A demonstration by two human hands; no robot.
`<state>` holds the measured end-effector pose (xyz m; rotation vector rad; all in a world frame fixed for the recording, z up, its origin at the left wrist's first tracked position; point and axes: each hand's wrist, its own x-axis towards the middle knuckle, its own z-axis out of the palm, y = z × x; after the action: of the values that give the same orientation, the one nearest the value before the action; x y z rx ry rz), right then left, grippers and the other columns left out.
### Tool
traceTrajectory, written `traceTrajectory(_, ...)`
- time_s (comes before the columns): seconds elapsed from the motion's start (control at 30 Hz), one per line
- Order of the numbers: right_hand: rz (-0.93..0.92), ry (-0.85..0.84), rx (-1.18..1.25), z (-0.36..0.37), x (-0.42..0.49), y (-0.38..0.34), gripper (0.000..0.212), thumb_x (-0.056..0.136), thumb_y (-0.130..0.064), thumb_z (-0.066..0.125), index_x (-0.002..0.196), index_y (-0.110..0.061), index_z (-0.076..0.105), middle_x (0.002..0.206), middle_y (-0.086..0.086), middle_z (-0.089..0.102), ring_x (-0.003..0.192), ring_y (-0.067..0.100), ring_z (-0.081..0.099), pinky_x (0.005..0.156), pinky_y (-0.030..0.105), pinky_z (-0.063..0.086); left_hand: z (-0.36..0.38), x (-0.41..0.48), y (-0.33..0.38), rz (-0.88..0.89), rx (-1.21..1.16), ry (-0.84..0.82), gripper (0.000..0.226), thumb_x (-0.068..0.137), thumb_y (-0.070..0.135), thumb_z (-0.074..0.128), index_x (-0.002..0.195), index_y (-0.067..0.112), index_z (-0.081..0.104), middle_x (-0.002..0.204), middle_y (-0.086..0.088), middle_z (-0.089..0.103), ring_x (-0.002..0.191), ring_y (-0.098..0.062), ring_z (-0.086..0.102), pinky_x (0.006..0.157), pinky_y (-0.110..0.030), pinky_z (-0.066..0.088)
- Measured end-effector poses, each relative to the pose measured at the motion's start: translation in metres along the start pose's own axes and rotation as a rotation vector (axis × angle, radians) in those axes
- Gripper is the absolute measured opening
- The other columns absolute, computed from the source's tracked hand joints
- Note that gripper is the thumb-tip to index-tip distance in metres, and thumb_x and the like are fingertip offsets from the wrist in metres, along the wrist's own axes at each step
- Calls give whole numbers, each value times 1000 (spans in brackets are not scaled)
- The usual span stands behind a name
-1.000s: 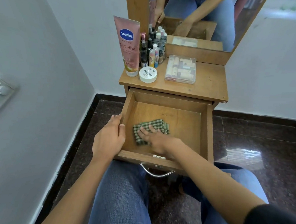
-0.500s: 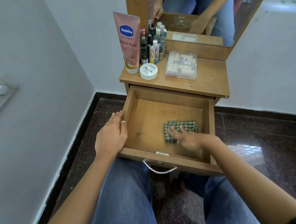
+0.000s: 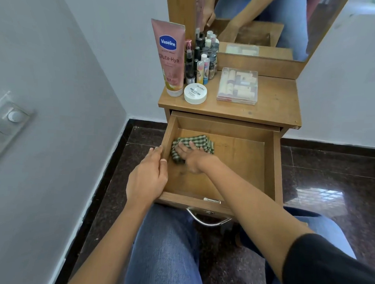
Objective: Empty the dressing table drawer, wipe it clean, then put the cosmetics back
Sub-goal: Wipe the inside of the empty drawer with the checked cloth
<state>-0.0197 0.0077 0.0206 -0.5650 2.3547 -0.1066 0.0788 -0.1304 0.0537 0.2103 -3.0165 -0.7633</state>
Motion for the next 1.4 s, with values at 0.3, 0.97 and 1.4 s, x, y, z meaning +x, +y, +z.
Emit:
traceTrajectory(0.3, 242, 61, 134, -22, 32, -9, 75, 95, -2, 33, 151, -21, -13, 157, -9, -22, 146, 27, -16, 117, 53, 7, -4, -4, 3, 3, -12, -4, 45, 101, 27, 36, 146, 23, 41, 151, -1, 40, 135, -17, 43, 93, -36, 45)
traceTrajectory(0.97, -22, 202, -159, 14, -11, 63, 60, 103, -39, 15, 151, -16, -14, 158, 3, -17, 145, 17, -18, 119, 35, -7, -2, -4, 6, 13, -26, 27, 46, 101, 27, 36, 147, 20, 40, 151, -1, 41, 136, -14, 42, 97, -34, 44)
traceTrajectory(1.4, 58, 174, -63, -4, 15, 29, 59, 103, -39, 14, 151, -18, -12, 158, -2, -18, 145, 14, -16, 119, 34, -5, 1, -3, 0, 5, 1, 22, 46, 101, 28, 36, 146, 23, 41, 150, 0, 42, 138, -13, 39, 99, -37, 43)
